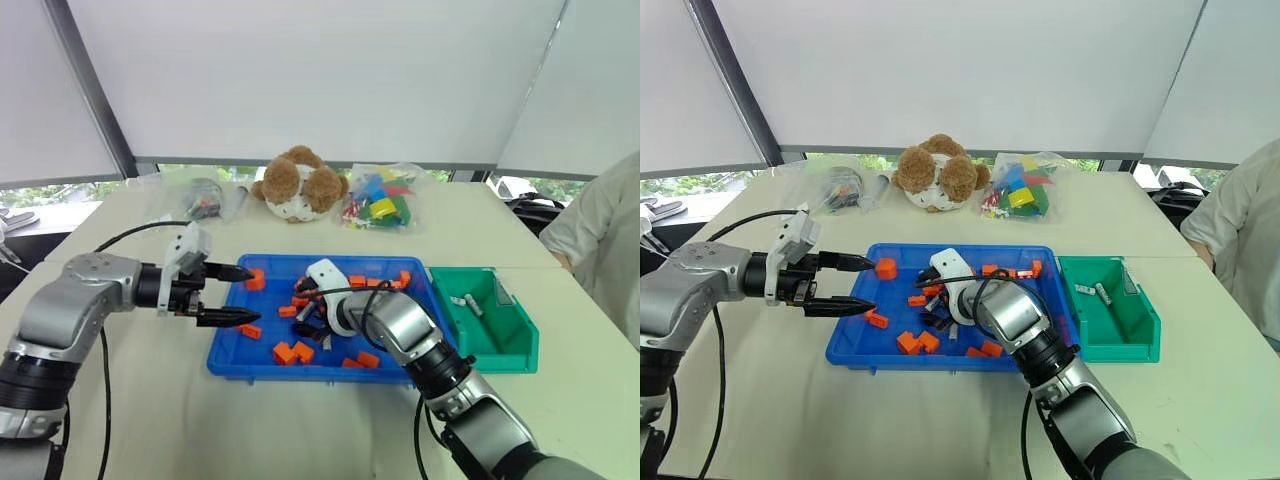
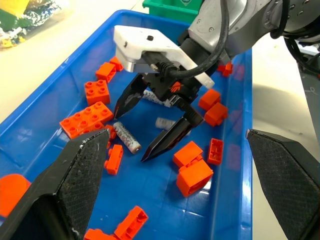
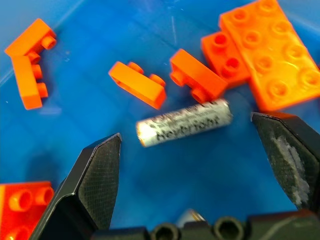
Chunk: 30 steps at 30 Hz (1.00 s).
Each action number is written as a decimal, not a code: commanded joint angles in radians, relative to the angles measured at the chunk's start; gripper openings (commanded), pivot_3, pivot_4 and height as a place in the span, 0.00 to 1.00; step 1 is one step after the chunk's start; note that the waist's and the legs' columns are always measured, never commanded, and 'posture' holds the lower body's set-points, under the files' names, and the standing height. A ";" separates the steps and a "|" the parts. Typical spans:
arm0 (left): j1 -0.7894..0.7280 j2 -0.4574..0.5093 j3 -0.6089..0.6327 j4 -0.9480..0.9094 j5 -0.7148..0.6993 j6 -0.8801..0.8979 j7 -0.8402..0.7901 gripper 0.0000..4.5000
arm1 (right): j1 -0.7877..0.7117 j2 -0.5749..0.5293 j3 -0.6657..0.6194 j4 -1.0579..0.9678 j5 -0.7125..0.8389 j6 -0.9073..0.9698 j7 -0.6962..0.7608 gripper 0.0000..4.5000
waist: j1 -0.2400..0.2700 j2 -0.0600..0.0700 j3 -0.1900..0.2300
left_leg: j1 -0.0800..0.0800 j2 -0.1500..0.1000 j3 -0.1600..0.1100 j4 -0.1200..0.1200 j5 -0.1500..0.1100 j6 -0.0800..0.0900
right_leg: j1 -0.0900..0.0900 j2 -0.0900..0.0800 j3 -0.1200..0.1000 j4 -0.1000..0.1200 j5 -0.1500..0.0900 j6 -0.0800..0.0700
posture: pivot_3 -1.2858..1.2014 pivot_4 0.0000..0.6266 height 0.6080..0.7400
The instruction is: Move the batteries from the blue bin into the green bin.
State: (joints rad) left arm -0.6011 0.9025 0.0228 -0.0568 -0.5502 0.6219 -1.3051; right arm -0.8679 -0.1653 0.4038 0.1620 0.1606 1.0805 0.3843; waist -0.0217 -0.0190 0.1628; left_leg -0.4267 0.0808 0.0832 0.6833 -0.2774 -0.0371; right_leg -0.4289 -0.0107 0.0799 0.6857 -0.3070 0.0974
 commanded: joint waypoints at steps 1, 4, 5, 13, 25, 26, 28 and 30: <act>0.004 0.027 0.049 -0.034 -0.016 0.000 0.005 1.00 | -0.019 0.018 -0.004 0.016 -0.022 -0.029 0.006 0.99 | 0.000 0.000 0.000 | 0.000 0.000 0.000 0.000 0.000 0.000 | 0.000 0.000 0.000 0.000 0.000 0.000 | 0.52 0.24 0.95; 0.016 0.038 0.054 -0.041 -0.018 0.001 0.008 1.00 | -0.015 0.024 -0.002 0.026 -0.035 -0.039 0.012 0.99 | 0.000 0.000 0.000 | 0.000 0.000 0.000 0.000 0.000 0.000 | 0.000 0.000 0.000 0.000 0.000 0.000 | 0.52 0.24 0.95; 0.018 0.040 0.055 -0.044 -0.020 0.002 0.009 1.00 | -0.013 0.025 -0.001 0.027 -0.038 -0.041 0.014 0.99 | 0.000 0.000 0.000 | 0.000 0.000 0.000 0.000 0.000 0.000 | 0.000 0.000 0.000 0.000 0.000 0.000 | 0.52 0.24 0.95; 0.019 0.043 0.053 -0.048 -0.022 0.005 0.013 1.00 | -0.004 0.027 -0.001 0.026 -0.054 -0.038 0.028 0.81 | 0.000 0.000 0.000 | 0.000 0.000 0.000 0.000 0.000 0.000 | 0.000 0.000 0.000 0.000 0.000 0.000 | 0.52 0.24 0.95; -0.010 0.024 0.027 -0.027 -0.012 -0.006 0.005 1.00 | -0.002 -0.100 -0.139 -0.270 0.005 0.148 0.063 0.48 | 0.006 0.000 0.000 | -0.001 0.000 0.000 0.000 0.000 0.000 | 0.000 -0.001 0.000 0.000 0.000 0.000 | 0.52 0.24 0.95; -0.013 0.023 0.024 -0.025 -0.011 -0.007 0.004 1.00 | -0.005 -0.137 -0.185 -0.331 0.019 0.189 0.068 0.48 | 0.008 0.000 0.000 | -0.001 0.000 0.000 0.000 0.000 0.000 | 0.000 -0.001 0.000 -0.001 0.000 0.000 | 0.52 0.24 0.95; -0.020 0.016 0.017 -0.018 -0.009 -0.010 0.001 1.00 | -0.011 -0.222 -0.281 -0.435 0.039 0.230 0.081 0.48 | 0.010 0.000 0.000 | -0.001 0.000 0.000 0.000 0.000 0.000 | 0.000 -0.001 0.000 -0.001 0.000 0.000 | 0.52 0.24 0.95; -0.028 0.005 0.008 -0.013 -0.007 -0.012 0.000 1.00 | -0.003 -0.321 -0.376 -0.499 0.054 0.251 0.100 0.48 | 0.010 0.000 0.000 | -0.001 0.000 0.000 0.000 0.000 0.000 | 0.000 -0.001 0.000 -0.001 0.000 0.000 | 0.52 0.24 0.95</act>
State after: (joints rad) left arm -0.6070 0.9087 0.0230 -0.0636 -0.5557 0.6219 -1.3037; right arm -0.8538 -0.4412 0.1200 -0.2549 0.1966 1.3132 0.4696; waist -0.0114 -0.0189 0.1629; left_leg -0.4277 0.0804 0.0831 0.6832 -0.2775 -0.0370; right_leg -0.4288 -0.0114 0.0797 0.6844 -0.3070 0.0973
